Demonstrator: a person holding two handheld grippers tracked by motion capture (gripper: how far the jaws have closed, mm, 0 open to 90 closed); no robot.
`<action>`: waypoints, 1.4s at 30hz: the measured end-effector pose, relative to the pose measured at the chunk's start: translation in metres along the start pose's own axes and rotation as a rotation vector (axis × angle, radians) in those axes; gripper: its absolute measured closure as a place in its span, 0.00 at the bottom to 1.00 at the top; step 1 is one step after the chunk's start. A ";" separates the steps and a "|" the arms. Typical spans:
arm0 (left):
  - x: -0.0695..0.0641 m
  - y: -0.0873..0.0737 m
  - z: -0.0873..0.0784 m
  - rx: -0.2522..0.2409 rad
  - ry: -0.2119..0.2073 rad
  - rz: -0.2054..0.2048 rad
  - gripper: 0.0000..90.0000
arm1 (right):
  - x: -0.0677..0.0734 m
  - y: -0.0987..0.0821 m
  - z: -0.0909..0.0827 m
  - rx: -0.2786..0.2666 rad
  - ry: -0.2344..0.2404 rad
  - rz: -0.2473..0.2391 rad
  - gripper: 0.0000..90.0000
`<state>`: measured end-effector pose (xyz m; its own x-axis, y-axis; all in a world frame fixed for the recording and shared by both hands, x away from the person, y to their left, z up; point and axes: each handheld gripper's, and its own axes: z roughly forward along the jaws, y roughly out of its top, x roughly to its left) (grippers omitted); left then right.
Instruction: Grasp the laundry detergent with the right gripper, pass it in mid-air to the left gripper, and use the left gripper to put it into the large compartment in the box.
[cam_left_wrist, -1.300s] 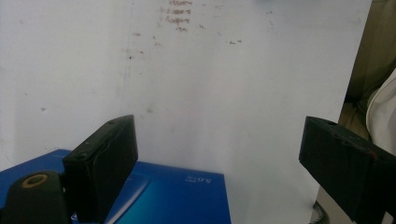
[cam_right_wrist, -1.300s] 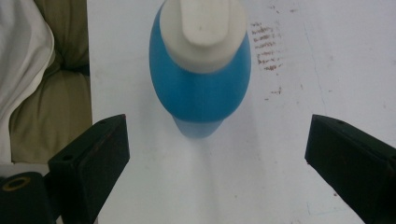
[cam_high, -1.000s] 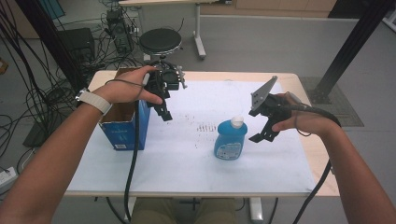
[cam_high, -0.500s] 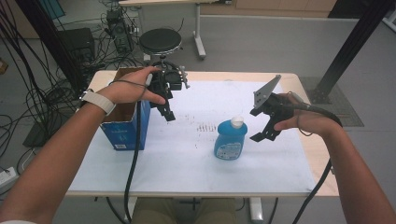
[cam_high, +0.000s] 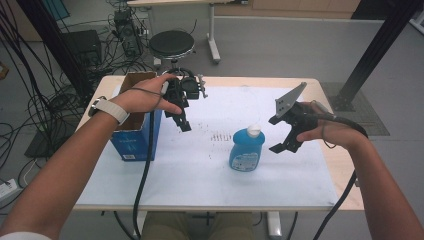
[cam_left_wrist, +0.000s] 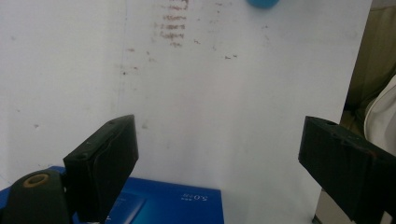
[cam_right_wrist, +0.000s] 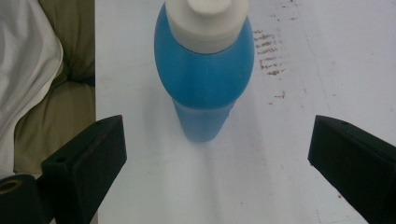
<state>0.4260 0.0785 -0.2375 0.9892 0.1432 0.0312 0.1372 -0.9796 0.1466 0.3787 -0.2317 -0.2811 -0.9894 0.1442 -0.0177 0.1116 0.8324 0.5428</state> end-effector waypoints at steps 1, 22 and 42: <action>0.000 0.001 0.000 0.000 -0.002 0.001 0.14 | 0.000 0.001 0.001 -0.003 0.004 -0.002 0.05; 0.003 -0.001 0.003 0.003 0.004 -0.007 0.14 | -0.002 0.001 0.016 -0.034 0.021 -0.026 0.04; 0.004 0.001 0.011 -0.007 -0.004 -0.015 0.14 | -0.001 -0.005 0.035 -0.064 0.041 -0.019 0.04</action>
<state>0.4303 0.0764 -0.2482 0.9872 0.1572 0.0252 0.1516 -0.9764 0.1539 0.3822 -0.2177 -0.3129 -0.9943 0.1061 0.0051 0.0883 0.7986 0.5953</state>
